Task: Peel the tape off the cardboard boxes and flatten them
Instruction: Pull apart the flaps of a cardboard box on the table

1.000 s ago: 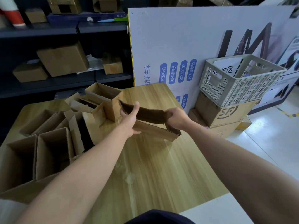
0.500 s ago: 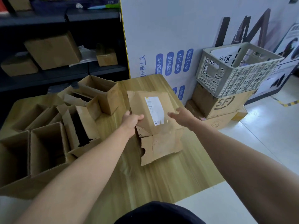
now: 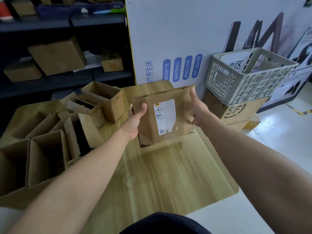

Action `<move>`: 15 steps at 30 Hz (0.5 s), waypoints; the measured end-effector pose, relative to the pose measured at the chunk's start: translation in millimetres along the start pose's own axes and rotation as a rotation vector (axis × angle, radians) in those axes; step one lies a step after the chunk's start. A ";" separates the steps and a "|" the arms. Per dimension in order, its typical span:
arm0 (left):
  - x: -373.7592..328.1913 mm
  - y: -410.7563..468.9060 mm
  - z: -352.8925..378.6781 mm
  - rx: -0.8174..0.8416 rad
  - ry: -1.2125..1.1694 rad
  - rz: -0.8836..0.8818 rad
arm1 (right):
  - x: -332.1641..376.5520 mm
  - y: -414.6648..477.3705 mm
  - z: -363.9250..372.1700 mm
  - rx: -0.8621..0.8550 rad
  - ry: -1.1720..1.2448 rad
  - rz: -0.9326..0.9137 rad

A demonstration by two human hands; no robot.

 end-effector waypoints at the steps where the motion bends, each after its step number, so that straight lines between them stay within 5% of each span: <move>1: 3.2 8.9 -5.0 0.023 0.012 -0.012 | 2.3 0.5 0.3 -0.015 0.037 0.010; 6: -14.4 -19.8 6.7 0.089 0.016 0.012 | -4.4 2.6 -3.3 0.042 0.079 0.002; 15: 18.9 -13.2 -11.5 -0.194 0.063 -0.067 | -45.4 8.9 -14.3 0.109 -0.103 0.076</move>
Point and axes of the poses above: each hand's wrist, its own y-axis towards the middle knuckle, its own z-axis out of the palm, x = y × z, the point moved 6 cm from there along y, towards the middle knuckle, and after that the axes turned 2 degrees about -x, right-handed, at the moved point
